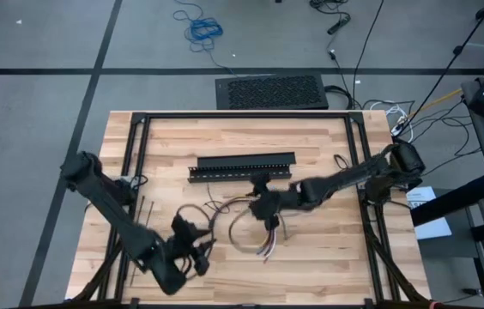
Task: Ziptie cables
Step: Wrap the cable wire using a zip tie
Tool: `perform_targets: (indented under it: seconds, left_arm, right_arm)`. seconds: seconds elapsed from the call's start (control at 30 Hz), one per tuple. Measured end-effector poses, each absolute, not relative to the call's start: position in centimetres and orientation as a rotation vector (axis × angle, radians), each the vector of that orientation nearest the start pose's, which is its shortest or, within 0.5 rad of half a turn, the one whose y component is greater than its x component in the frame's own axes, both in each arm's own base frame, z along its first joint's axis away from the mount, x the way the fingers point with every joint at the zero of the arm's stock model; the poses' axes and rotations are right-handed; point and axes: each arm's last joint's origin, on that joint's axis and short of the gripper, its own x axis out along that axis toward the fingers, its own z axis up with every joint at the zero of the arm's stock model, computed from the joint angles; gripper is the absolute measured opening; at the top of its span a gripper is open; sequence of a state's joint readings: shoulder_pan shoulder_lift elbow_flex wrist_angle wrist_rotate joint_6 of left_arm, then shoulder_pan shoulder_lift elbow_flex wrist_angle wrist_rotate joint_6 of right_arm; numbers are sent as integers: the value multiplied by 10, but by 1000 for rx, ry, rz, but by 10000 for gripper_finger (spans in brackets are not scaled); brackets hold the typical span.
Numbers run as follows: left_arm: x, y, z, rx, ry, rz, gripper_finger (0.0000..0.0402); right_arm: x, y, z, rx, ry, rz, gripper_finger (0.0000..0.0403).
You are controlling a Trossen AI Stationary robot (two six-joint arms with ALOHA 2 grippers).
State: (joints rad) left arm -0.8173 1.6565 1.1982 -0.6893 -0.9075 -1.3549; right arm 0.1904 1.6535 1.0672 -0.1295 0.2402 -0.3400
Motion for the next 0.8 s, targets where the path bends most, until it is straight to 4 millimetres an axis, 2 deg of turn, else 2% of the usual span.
perform_targets:
  seconds: [0.13,0.3,0.47,0.67,0.8]
  left_arm:
    - [243,-234,191,-476,563,596,147]
    - [249,-237,158,-480,607,668,147]
    - [254,-225,144,-461,615,771,147]
    - [269,-201,137,-412,646,871,148]
    - [277,-182,131,-448,743,924,148]
  right_arm:
    - [350,32,207,-243,587,230,167]
    - [363,10,181,-109,595,299,150]
    - [371,2,169,-30,571,359,142]
    - [372,2,168,-44,572,364,142]
    - [371,0,168,-53,573,365,141]
